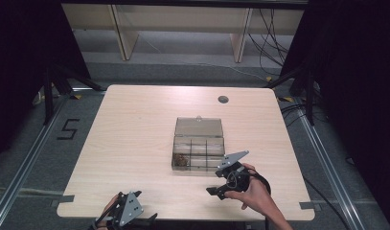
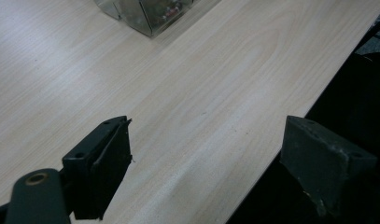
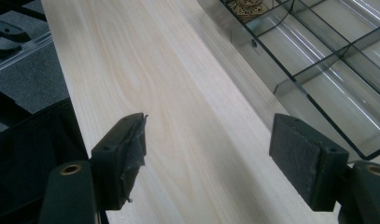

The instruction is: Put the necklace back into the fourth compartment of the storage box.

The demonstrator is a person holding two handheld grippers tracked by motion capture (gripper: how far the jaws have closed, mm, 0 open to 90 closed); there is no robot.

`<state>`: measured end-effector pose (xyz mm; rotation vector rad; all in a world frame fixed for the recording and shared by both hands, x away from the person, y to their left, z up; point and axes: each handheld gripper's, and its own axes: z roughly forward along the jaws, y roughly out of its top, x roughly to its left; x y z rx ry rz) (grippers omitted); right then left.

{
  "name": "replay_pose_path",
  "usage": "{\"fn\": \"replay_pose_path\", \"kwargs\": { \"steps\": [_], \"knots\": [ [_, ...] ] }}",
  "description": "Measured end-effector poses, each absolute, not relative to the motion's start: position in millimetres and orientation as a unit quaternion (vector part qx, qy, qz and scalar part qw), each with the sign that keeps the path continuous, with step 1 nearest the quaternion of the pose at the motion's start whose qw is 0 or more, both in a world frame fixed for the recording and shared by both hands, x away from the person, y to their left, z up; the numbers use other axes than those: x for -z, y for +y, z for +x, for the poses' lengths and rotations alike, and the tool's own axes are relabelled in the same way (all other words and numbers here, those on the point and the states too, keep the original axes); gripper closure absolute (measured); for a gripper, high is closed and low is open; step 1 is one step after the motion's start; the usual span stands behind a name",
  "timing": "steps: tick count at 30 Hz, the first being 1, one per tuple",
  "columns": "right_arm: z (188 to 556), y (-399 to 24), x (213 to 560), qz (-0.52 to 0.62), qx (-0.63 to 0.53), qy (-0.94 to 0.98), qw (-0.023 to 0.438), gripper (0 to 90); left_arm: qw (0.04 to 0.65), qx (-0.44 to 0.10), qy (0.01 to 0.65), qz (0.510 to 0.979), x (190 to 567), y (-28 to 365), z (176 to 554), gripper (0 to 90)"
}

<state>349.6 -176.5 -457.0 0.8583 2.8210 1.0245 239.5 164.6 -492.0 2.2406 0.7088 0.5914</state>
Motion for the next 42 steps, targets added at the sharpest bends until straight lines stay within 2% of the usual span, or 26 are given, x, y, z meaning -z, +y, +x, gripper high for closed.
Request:
{"fn": "replay_pose_path", "kwargs": {
  "steps": [6, 13, 42],
  "knots": [
    [346, -181, 459, 0.275, -0.329, 0.903, 0.009, 25.8, 0.352, -0.229, 0.27, 0.867, 491, 165, 240, 15.6],
    [344, -187, 463, 0.293, -0.328, 0.898, 0.015, 18.6, 0.351, -0.228, 0.273, 0.866, 492, 165, 239, 15.6],
    [323, -208, 474, 0.3, -0.348, 0.888, 0.011, 19.1, 0.35, -0.224, 0.277, 0.866, 496, 163, 239, 15.6]
  ]
}}
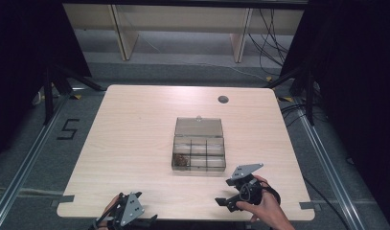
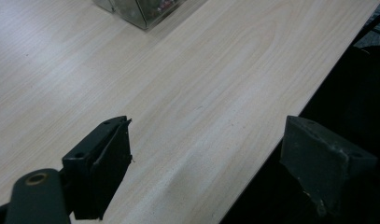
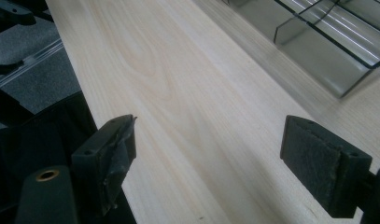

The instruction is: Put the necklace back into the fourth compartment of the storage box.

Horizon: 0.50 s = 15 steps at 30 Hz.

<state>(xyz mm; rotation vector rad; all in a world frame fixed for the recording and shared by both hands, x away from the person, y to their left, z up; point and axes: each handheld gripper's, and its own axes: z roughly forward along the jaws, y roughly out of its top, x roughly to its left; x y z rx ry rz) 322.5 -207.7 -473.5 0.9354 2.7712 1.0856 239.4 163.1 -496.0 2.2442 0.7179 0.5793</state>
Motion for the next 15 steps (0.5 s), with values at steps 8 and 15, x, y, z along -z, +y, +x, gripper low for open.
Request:
{"fn": "replay_pose_path", "kwargs": {
  "steps": [8, 15],
  "knots": [
    [317.7, -213.6, 474.8, 0.302, -0.35, 0.887, 0.011, 19.1, 0.351, -0.222, 0.276, 0.867, 496.1, 163.1, 239.8, 15.6],
    [313.9, -215.9, 476.7, 0.302, -0.35, 0.887, 0.009, 19.3, 0.351, -0.224, 0.278, 0.866, 496.1, 163.0, 239.5, 15.6]
  ]
}}
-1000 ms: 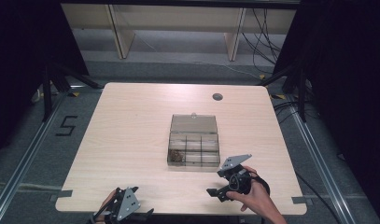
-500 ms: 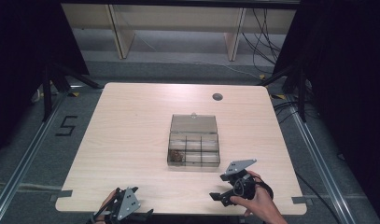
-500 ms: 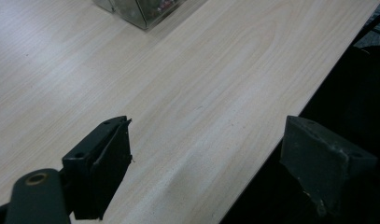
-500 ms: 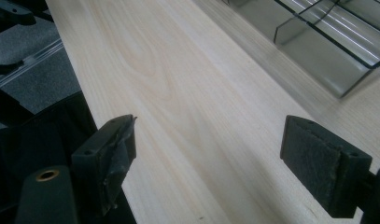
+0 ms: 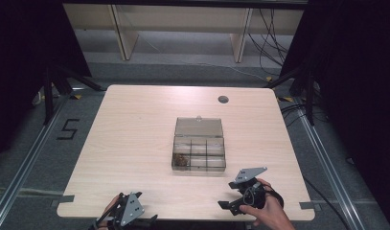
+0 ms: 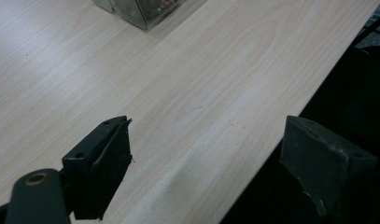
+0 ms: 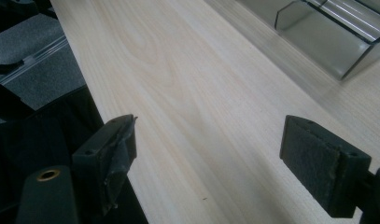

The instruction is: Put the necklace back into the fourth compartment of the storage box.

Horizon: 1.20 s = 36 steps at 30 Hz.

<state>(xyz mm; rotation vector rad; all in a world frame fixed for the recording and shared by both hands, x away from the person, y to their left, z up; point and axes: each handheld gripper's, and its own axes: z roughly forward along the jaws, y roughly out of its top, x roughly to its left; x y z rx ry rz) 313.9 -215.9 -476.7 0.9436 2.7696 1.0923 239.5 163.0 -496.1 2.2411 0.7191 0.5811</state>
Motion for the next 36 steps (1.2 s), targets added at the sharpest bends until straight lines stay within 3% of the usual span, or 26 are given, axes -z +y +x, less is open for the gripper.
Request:
{"fn": "replay_pose_path", "kwargs": {
  "steps": [36],
  "knots": [
    [306, -229, 483, 0.316, -0.346, 0.883, 0.013, 20.2, 0.347, -0.223, 0.272, 0.869, 495, 163, 239, 15.6]
  ]
}}
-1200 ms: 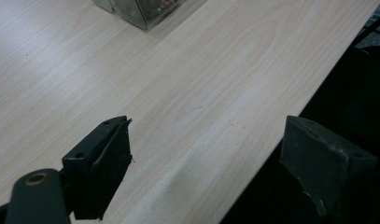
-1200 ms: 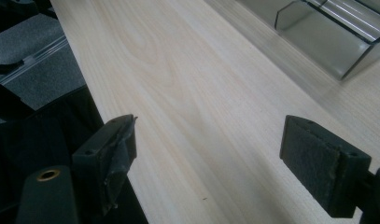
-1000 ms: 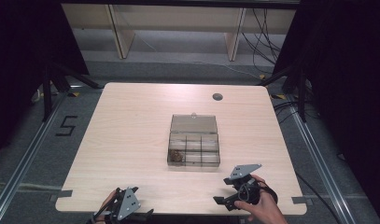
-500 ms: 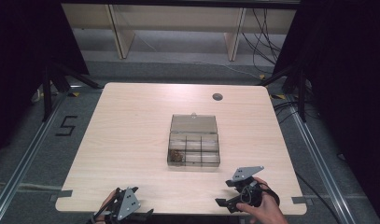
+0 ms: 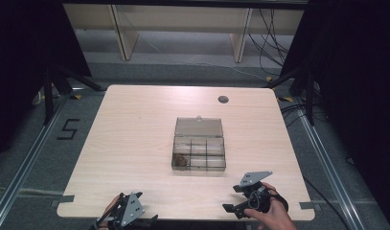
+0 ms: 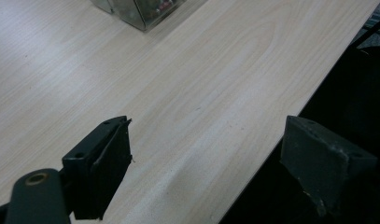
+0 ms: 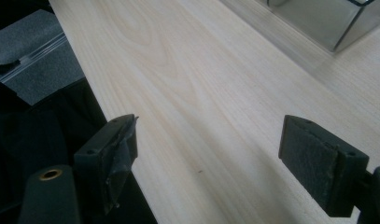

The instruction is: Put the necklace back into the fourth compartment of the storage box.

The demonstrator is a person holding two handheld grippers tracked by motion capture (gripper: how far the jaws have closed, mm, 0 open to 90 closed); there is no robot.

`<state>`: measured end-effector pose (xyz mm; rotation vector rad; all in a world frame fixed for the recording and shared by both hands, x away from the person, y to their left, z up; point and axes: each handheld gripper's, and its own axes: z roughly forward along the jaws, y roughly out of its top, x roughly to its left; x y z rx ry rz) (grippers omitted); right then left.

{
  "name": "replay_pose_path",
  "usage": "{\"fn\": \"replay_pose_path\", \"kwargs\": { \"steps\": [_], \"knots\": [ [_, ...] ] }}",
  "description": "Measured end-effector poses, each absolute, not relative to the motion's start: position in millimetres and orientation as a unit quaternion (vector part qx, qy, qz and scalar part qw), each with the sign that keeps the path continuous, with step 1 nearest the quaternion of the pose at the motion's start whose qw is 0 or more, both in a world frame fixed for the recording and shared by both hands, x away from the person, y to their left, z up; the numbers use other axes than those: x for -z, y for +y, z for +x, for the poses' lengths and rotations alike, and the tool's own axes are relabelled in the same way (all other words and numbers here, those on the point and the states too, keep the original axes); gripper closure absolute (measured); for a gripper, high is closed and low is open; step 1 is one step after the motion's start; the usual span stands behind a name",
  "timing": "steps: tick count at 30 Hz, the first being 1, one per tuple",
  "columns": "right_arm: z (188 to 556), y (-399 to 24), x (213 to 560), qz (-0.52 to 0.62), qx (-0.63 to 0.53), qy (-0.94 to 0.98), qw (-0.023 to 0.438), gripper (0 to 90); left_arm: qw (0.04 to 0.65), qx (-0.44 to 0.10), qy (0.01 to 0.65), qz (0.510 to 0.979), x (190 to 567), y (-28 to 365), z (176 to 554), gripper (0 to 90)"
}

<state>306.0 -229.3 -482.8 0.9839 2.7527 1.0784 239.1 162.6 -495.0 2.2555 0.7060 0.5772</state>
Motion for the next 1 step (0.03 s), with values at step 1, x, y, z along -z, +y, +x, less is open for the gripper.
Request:
{"fn": "replay_pose_path", "kwargs": {
  "steps": [1],
  "knots": [
    [306.5, -230.1, 482.7, 0.315, -0.345, 0.884, 0.011, 20.2, 0.347, -0.223, 0.272, 0.869, 495.0, 162.6, 239.1, 15.6]
  ]
}}
